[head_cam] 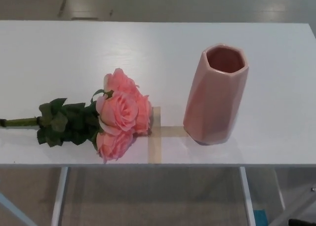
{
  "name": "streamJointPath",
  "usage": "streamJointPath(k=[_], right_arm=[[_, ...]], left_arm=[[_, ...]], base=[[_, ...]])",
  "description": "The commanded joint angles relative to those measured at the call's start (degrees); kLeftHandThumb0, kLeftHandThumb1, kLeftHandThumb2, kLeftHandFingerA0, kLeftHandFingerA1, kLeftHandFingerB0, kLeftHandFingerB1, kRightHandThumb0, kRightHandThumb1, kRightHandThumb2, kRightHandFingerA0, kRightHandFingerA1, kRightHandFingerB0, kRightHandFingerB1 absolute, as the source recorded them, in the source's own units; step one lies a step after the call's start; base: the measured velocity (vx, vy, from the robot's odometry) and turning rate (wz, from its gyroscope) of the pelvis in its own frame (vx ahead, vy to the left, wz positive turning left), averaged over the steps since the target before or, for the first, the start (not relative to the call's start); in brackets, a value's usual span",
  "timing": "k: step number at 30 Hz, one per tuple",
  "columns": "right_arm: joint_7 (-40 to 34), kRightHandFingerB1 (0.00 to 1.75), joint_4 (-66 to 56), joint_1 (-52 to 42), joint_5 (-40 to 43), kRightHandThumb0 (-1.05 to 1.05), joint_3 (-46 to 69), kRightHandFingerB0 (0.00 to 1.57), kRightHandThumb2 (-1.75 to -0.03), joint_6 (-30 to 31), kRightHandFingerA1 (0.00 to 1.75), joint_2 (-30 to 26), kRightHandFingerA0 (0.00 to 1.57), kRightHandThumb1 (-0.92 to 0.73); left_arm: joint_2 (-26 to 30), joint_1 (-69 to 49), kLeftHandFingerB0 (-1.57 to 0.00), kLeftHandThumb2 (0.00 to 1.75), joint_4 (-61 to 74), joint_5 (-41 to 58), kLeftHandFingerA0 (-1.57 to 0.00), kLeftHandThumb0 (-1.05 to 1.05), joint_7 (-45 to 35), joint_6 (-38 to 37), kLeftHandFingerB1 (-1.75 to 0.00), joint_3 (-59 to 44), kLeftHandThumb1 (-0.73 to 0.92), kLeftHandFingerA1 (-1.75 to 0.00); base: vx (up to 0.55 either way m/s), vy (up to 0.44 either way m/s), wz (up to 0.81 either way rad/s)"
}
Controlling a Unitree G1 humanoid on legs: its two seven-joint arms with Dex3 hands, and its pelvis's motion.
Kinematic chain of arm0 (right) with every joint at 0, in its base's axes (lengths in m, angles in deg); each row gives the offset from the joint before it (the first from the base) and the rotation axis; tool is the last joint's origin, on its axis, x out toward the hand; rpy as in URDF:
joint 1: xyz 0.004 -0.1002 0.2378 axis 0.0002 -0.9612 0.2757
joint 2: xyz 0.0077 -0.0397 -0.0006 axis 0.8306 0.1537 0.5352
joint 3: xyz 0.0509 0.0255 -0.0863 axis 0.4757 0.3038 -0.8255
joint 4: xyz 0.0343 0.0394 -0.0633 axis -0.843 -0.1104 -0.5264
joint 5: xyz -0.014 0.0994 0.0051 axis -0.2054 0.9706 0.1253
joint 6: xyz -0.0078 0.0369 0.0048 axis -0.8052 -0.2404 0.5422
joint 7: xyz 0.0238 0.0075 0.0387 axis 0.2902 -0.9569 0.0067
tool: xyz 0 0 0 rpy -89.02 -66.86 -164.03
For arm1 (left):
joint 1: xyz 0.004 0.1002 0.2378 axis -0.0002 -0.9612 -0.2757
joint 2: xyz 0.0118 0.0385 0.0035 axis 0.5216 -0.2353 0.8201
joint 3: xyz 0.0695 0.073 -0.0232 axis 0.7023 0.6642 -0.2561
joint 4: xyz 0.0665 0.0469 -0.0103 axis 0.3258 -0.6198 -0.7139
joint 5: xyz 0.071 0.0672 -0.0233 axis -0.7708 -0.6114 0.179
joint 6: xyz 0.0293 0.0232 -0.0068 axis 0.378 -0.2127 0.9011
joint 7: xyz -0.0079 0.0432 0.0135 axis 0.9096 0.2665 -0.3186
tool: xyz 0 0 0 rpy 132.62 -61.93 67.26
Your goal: Use the left hand to pick up the rose and then lift and insert it into the pink vase.
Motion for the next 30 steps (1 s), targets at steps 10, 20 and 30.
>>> streamJointPath(k=[10,20,30], right_arm=[[0.76,0.44,1.72,0.92,1.51,-0.19,0.35,0.48,-0.58,-2.3,0.5,-0.26,0.57,-0.63],[0.74,0.44,1.73,0.02,1.26,-0.2,-0.21,0.48,-0.58,-2.94,0.5,-0.13,0.57,-0.63],[0.55,0.44,2.04,-0.22,1.18,-0.2,-0.47,0.49,-0.58,-2.94,0.5,-0.15,0.57,-0.63]], left_arm=[[0.31,-0.3,-0.32,0.57,-1.94,1.58,-0.5,-0.31,-0.96,-2.18,-0.32,-0.23,0.56,-0.38],[1.14,-7.65,-0.07,0.62,12.84,11.32,-0.04,-0.34,-10.61,-1.54,-0.24,-8.22,0.42,-0.21],[2.3,-25.18,0.0,0.67,44.19,20.26,0.0,-0.38,-20.47,2.14,-0.17,-16.96,0.29,-0.2]], base=[[0.0,0.0,0.0],[0.0,0.0,0.0],[0.0,0.0,0.0]])
